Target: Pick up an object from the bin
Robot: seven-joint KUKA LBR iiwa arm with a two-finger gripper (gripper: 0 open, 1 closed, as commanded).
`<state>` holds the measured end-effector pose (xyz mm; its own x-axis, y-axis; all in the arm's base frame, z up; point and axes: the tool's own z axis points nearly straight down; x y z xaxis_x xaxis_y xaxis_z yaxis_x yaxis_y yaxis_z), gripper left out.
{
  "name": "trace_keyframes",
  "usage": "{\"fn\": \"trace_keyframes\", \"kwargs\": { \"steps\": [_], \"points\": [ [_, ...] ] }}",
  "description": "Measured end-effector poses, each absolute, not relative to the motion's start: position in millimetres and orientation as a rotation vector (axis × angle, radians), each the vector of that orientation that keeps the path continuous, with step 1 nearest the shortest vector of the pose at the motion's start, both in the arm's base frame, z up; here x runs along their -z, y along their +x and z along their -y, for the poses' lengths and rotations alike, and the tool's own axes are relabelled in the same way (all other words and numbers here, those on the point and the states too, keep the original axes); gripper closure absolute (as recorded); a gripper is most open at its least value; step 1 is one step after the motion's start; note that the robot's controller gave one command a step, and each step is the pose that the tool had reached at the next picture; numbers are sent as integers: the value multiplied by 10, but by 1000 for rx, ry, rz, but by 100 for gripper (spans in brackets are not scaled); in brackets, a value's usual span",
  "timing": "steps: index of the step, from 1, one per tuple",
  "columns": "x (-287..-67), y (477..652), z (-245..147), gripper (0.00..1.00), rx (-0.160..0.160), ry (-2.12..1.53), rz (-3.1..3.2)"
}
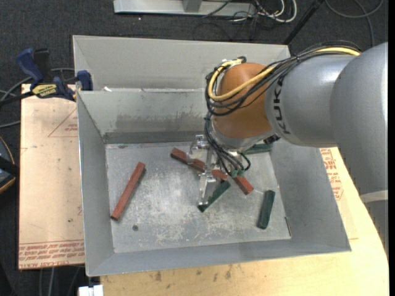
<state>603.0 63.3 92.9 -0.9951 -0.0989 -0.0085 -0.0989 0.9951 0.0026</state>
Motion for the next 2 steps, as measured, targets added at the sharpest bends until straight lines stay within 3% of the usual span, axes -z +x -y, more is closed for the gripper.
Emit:
{"fn": "trace_keyframes", "kwargs": {
  "steps": [1,2],
  "points": [
    [-832,6272,199,100,-4,-219,-3095],
    [-832,6272,200,100,-4,-218,-3095]
  ]
}}
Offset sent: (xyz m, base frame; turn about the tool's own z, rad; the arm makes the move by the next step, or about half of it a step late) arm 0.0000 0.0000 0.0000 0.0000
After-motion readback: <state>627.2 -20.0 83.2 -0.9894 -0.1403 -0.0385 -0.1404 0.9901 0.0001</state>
